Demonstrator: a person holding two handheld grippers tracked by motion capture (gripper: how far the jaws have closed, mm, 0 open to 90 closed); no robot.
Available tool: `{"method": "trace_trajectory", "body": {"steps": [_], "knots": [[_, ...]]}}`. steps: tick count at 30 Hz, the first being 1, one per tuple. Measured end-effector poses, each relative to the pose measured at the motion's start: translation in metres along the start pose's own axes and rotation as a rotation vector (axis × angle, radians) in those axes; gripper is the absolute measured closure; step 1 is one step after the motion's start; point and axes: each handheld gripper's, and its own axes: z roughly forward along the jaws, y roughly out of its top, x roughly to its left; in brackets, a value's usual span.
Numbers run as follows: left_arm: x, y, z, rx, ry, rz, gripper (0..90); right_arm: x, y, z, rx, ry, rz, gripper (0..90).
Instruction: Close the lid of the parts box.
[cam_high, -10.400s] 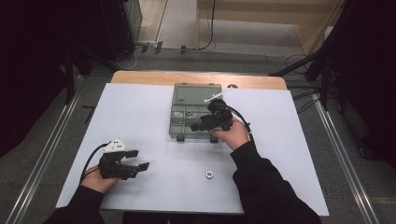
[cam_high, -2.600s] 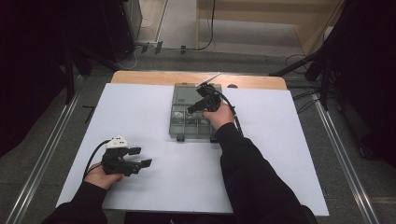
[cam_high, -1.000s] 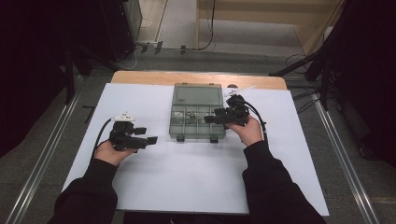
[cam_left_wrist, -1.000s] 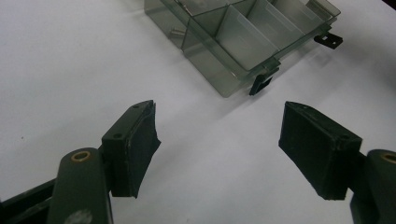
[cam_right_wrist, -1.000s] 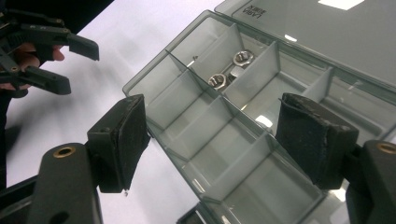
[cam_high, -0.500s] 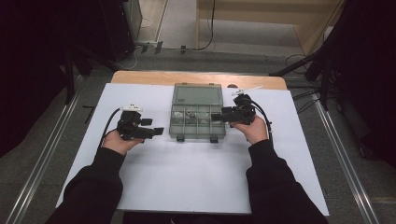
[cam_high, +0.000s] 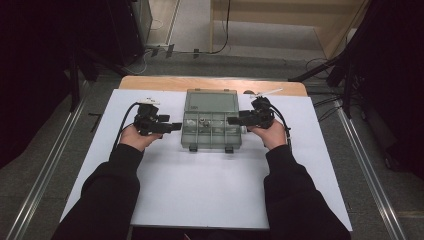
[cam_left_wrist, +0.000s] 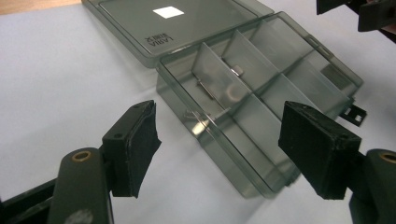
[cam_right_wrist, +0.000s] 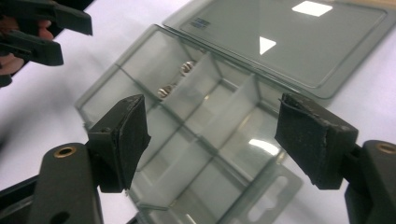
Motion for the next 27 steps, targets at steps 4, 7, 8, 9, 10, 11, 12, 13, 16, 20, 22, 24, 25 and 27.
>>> {"method": "trace_trajectory", "body": {"steps": [4, 7, 8, 9, 10, 11, 12, 13, 16, 20, 22, 24, 25, 27], "knots": [[0.003, 0.009, 0.011, 0.002, 0.014, 0.012, 27.6, -0.009, 0.006, 0.004, 0.016, -0.005, 0.028, 28.0], [0.007, 0.015, 0.018, 0.003, 0.023, 0.003, 27.6, -0.015, 0.010, 0.005, 0.017, -0.020, 0.038, 28.1], [0.009, 0.017, 0.020, 0.006, 0.029, 0.001, 27.6, -0.017, 0.011, 0.005, 0.009, -0.024, 0.046, 28.1], [0.010, 0.018, 0.023, 0.003, 0.029, -0.004, 27.6, -0.018, 0.013, 0.005, 0.004, -0.031, 0.047, 28.1], [0.011, 0.021, 0.025, 0.006, 0.032, -0.004, 27.6, -0.020, 0.015, 0.006, 0.006, -0.036, 0.050, 28.1], [0.012, 0.023, 0.027, 0.008, 0.036, -0.006, 27.6, -0.021, 0.016, 0.007, 0.007, -0.043, 0.051, 28.1], [0.013, 0.025, 0.028, 0.009, 0.038, -0.006, 27.6, -0.023, 0.018, 0.008, 0.006, -0.050, 0.049, 28.2], [0.014, 0.027, 0.031, 0.009, 0.041, -0.010, 27.6, -0.024, 0.019, 0.009, 0.009, -0.052, 0.051, 28.3], [0.017, 0.034, 0.037, 0.022, 0.048, -0.017, 27.6, -0.030, 0.022, 0.015, 0.022, -0.065, 0.066, 28.5], [0.021, 0.041, 0.044, 0.013, 0.057, -0.030, 27.8, -0.038, 0.025, 0.021, 0.012, -0.073, 0.089, 29.8], [0.024, 0.043, 0.048, 0.020, 0.064, -0.036, 28.5, -0.041, 0.027, 0.024, 0.021, -0.080, 0.107, 29.9], [0.026, 0.046, 0.053, 0.025, 0.075, -0.041, 28.5, -0.044, 0.029, 0.027, 0.026, -0.087, 0.112, 29.9], [0.027, 0.047, 0.055, 0.011, 0.075, -0.046, 28.6, -0.045, 0.030, 0.028, 0.029, -0.089, 0.116, 30.0], [0.030, 0.051, 0.060, 0.022, 0.087, -0.052, 28.6, -0.047, 0.032, 0.031, 0.020, -0.100, 0.116, 30.0]]}}
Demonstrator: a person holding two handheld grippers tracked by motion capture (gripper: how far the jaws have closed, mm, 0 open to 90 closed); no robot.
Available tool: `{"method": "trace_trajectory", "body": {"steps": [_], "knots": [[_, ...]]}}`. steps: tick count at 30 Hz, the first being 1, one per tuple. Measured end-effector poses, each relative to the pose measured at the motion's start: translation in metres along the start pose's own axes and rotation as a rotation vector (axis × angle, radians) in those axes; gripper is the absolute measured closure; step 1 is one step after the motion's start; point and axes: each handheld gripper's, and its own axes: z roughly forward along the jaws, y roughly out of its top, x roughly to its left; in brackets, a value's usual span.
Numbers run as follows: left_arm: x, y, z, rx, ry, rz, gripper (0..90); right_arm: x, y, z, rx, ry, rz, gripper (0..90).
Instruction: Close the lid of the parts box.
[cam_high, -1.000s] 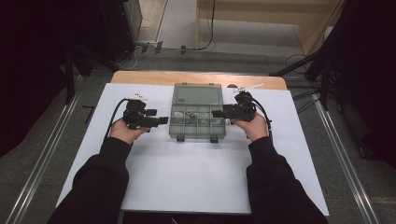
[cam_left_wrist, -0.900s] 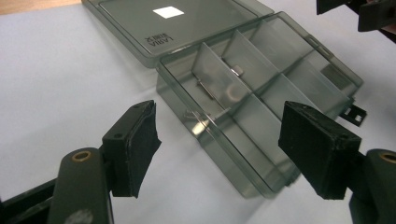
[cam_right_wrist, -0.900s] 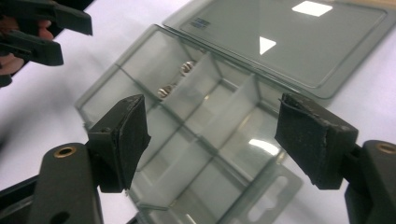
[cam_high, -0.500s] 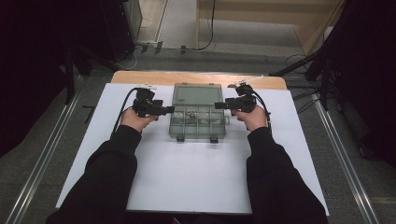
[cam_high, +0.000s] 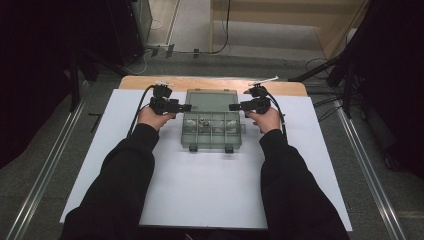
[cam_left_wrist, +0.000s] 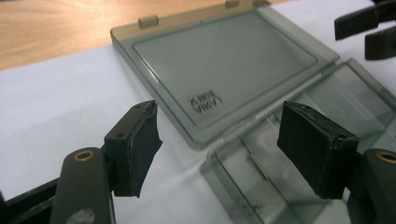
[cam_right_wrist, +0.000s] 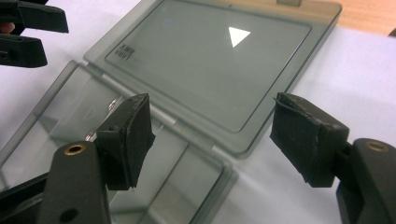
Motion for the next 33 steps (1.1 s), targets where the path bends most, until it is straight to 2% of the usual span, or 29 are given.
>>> {"method": "trace_trajectory", "body": {"steps": [3, 5, 6, 10, 13, 15, 17, 20, 28, 33], "knots": [[0.003, 0.003, 0.007, 0.005, 0.001, -0.019, 28.6, -0.003, 0.003, 0.005, 0.007, -0.006, 0.014, 30.1], [0.005, 0.003, 0.013, -0.007, 0.018, -0.027, 28.7, -0.005, 0.004, 0.009, 0.009, -0.001, 0.029, 30.4], [0.007, 0.003, 0.016, -0.012, 0.017, -0.043, 31.3, -0.006, 0.005, 0.010, 0.010, -0.003, 0.029, 30.4], [0.012, 0.000, 0.026, -0.022, 0.025, -0.090, 31.6, -0.007, 0.008, 0.017, 0.012, -0.013, 0.037, 30.8], [0.014, -0.001, 0.031, -0.015, 0.034, -0.094, 31.6, -0.008, 0.008, 0.022, 0.012, -0.032, 0.041, 30.6], [0.015, 0.001, 0.035, 0.016, 0.024, -0.107, 31.6, -0.009, 0.008, 0.024, 0.009, -0.035, 0.054, 31.0], [0.013, 0.004, 0.038, 0.031, 0.030, -0.095, 31.6, -0.011, 0.007, 0.025, 0.017, -0.037, 0.063, 31.6], [0.013, 0.007, 0.042, 0.022, 0.029, -0.100, 31.6, -0.014, 0.006, 0.027, 0.016, -0.032, 0.082, 32.0], [0.016, 0.005, 0.054, 0.054, 0.030, -0.128, 31.6, -0.018, 0.006, 0.036, 0.033, -0.045, 0.106, 32.2], [0.017, 0.005, 0.057, 0.033, 0.012, -0.165, 31.6, -0.020, 0.005, 0.038, 0.026, -0.040, 0.125, 33.6]]}}
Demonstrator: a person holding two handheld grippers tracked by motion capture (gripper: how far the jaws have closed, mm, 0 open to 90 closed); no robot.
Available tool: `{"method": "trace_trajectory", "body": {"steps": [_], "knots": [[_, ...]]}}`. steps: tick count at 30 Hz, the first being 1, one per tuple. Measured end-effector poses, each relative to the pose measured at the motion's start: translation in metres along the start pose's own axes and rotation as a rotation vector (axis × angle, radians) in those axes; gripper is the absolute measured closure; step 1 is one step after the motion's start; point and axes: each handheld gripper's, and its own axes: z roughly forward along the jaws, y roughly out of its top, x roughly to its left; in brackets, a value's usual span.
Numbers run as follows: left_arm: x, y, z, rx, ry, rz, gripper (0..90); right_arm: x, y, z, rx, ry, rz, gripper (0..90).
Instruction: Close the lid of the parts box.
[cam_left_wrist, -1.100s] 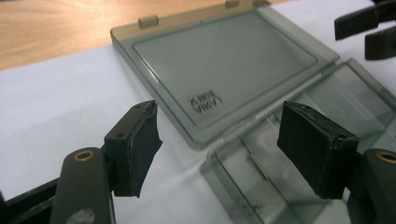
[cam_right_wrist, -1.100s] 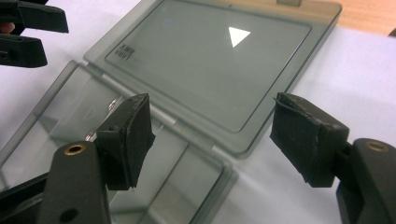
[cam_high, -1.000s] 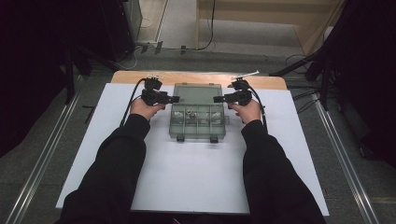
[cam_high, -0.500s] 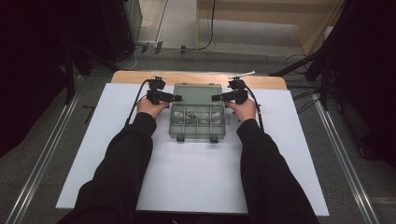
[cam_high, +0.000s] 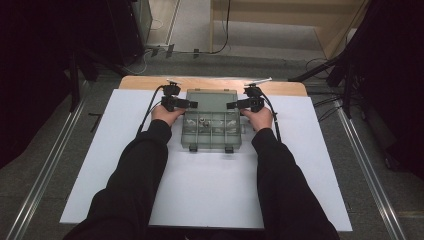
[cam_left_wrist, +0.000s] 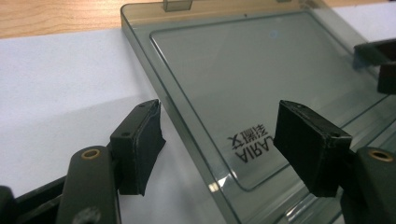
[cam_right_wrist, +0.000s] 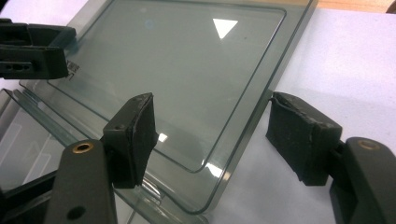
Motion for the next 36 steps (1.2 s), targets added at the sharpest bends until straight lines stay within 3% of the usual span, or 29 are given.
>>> {"method": "trace_trajectory", "body": {"steps": [5, 8, 13, 21, 26, 36], "knots": [[0.000, 0.000, 0.000, 0.003, 0.006, 0.000, 31.6, -0.001, 0.000, -0.001, 0.002, 0.003, 0.010, 36.0], [0.000, 0.000, 0.000, 0.008, 0.000, 0.000, 31.6, -0.002, -0.001, -0.001, 0.014, 0.036, 0.029, 37.5], [0.001, 0.001, -0.001, 0.017, -0.019, -0.012, 35.2, 0.001, 0.000, 0.000, 0.012, 0.022, 0.013, 38.1], [0.004, 0.001, -0.001, -0.010, -0.048, -0.032, 39.9, 0.000, 0.006, 0.005, 0.002, 0.022, 0.022, 41.9], [0.002, 0.002, -0.005, -0.038, -0.046, -0.010, 43.4, -0.001, 0.007, 0.003, -0.026, 0.038, 0.041, 46.8], [0.001, 0.005, -0.015, -0.078, -0.053, 0.029, 51.9, 0.001, 0.012, -0.008, -0.059, 0.045, 0.012, 55.8]]}}
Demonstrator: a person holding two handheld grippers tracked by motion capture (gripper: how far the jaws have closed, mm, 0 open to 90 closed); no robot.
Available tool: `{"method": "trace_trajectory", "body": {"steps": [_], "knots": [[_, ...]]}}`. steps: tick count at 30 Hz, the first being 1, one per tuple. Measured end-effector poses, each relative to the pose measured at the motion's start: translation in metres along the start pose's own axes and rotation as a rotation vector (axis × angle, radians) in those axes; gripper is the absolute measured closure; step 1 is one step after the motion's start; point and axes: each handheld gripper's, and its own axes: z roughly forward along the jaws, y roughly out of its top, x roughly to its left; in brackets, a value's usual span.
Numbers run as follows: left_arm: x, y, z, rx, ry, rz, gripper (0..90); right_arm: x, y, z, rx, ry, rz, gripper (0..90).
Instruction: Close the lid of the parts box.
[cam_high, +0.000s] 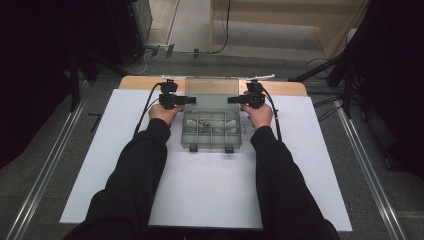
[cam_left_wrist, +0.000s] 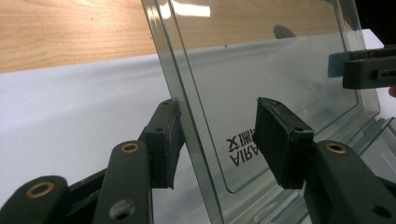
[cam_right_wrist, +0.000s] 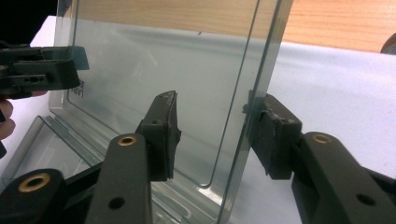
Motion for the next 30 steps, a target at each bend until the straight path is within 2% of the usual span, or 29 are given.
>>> {"method": "trace_trajectory", "body": {"steps": [6, 19, 30], "knots": [[0.000, 0.001, -0.005, -0.015, -0.011, 0.009, 55.8, 0.003, 0.002, -0.005, -0.007, 0.000, -0.016, 57.7], [-0.004, 0.002, -0.017, -0.054, -0.045, 0.019, 55.5, 0.012, 0.004, -0.016, -0.018, 0.007, -0.070, 54.0], [-0.007, 0.001, -0.029, -0.072, -0.075, 0.047, 55.3, 0.020, 0.004, -0.025, -0.028, 0.019, -0.105, 52.9]]}}
